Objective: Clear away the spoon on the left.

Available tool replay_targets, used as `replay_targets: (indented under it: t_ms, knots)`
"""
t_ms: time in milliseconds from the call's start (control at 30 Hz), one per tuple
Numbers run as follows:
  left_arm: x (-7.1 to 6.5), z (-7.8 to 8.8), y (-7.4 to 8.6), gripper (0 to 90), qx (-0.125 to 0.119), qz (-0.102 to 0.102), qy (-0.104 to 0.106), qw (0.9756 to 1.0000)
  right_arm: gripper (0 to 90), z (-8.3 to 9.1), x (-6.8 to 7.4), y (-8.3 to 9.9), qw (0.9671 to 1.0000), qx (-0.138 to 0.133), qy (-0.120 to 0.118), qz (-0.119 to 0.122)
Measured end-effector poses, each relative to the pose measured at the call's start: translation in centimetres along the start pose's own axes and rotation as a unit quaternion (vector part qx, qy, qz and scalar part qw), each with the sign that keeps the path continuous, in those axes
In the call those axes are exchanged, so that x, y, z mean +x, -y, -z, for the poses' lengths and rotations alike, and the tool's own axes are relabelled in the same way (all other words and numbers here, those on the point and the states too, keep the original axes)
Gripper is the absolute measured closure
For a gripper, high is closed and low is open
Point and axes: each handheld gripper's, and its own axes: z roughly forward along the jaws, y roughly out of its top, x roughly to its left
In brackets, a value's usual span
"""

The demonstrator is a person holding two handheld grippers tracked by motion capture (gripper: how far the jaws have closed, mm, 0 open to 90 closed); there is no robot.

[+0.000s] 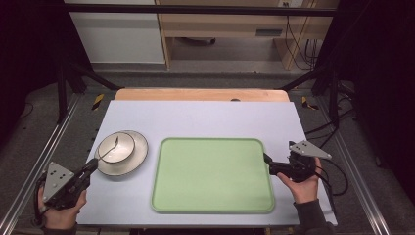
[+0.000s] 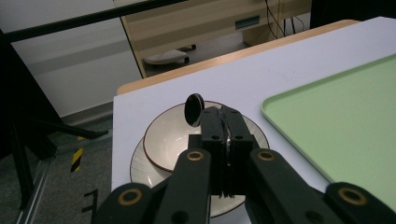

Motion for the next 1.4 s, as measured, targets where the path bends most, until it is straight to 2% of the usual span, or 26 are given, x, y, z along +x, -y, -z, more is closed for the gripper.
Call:
replay_targets:
  t_ms: [733, 1400]
  knots:
    - [-1.4, 0.2, -0.6, 88.8, -0.012, -0.010, 0.023, 0.9996, 3.2, 0.0, 0.0, 0.0, 1.0000, 0.000, -0.002, -0.001]
    - [-3.4, 0.0, -1.6, 88.8, -0.024, -0.028, 0.054, 0.9978, 3.2, 0.1, 0.1, -0.1, 1.0000, -0.003, -0.005, -0.002]
